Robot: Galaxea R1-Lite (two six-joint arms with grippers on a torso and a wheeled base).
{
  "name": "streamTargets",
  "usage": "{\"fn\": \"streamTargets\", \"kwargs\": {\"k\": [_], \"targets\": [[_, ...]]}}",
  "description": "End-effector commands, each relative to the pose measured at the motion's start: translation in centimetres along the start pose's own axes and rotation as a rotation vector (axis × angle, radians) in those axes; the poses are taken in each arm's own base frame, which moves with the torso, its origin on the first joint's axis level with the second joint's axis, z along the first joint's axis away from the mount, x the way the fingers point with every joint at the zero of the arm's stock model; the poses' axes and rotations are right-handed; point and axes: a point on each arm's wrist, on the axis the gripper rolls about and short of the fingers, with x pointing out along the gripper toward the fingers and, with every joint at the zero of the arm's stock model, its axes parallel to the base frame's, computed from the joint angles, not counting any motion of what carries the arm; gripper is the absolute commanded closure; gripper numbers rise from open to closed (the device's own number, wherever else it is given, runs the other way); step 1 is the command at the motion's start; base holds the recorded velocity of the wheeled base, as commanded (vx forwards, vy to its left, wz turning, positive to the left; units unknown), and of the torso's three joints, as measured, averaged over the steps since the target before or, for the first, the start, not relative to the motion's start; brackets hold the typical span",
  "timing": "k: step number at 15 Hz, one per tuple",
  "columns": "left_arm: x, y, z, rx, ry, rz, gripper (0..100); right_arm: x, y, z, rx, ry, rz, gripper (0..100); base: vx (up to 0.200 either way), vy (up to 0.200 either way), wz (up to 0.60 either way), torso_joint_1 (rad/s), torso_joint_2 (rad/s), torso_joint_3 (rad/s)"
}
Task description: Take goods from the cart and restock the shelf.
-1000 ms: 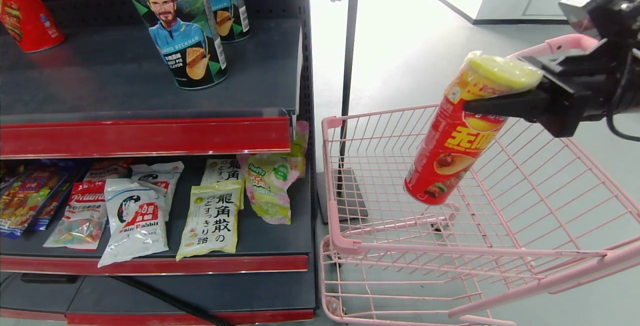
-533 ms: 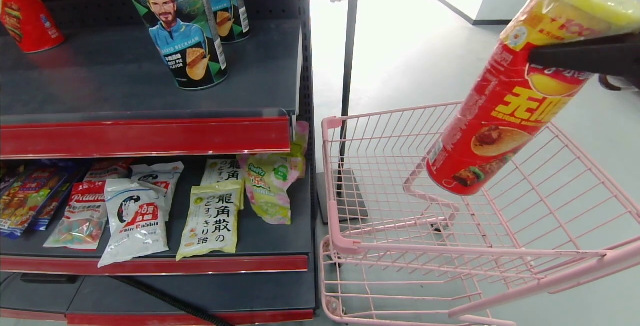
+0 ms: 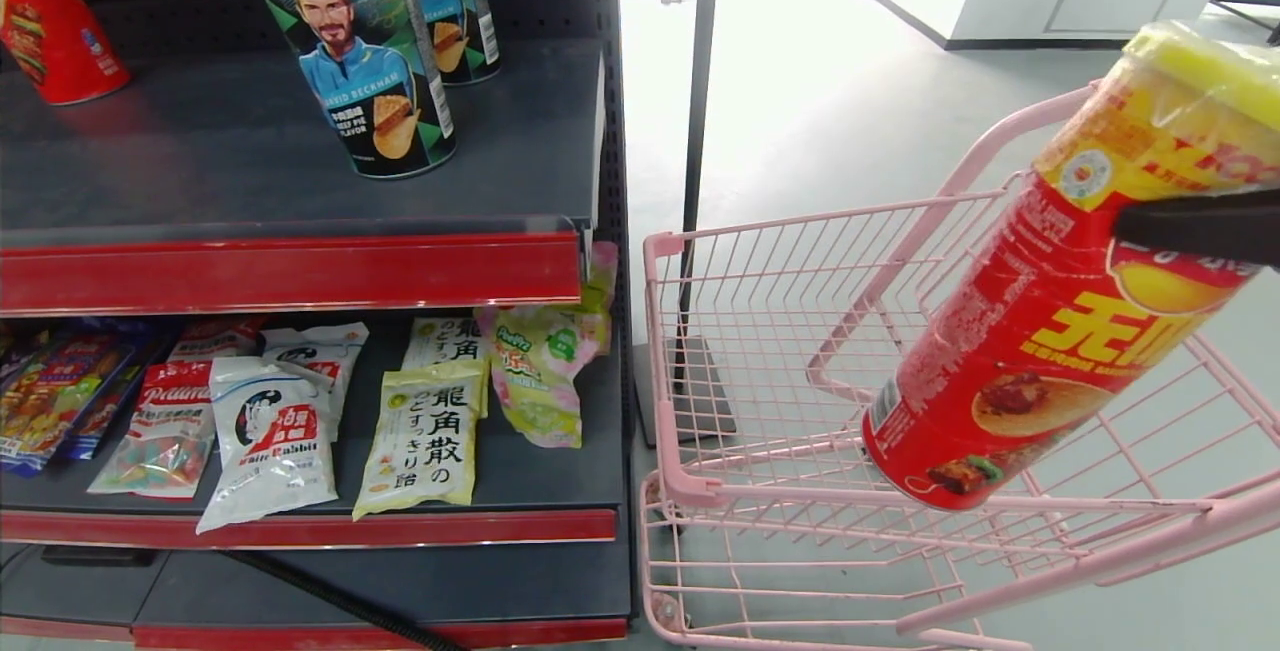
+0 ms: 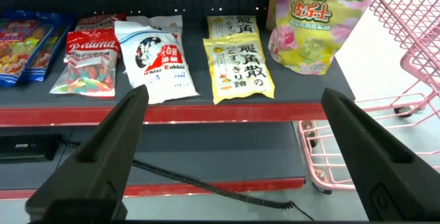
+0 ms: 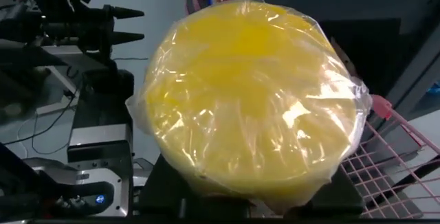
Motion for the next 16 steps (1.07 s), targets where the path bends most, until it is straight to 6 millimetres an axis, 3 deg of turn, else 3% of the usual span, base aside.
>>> {"fn": "streamTargets", "kwargs": {"k": [1, 5, 8, 16], "targets": [[0.0, 0.0, 0.0, -0.001, 0.001, 0.000, 0, 1.5, 0.2, -0.6, 0.018, 0.017, 0.050, 100, 0.000, 0.000, 0.00, 0.000, 0.00, 0.000], [0.0, 0.0, 0.0, -0.001, 0.001, 0.000, 0, 4.9, -2.6, -2.9, -0.014, 0.006, 0.028, 100, 0.000, 0.000, 0.00, 0.000, 0.00, 0.000], [0.0, 0.0, 0.0, -0.001, 0.001, 0.000, 0, 6.4, -1.3, -3.5, 0.020, 0.004, 0.040, 100, 0.000, 0.000, 0.00, 0.000, 0.00, 0.000], [0.0, 0.0, 0.0, -0.001, 0.001, 0.000, 0, 5.6, -0.5, -2.9, 0.032, -0.017, 0.017, 100, 0.000, 0.000, 0.00, 0.000, 0.00, 0.000]]}}
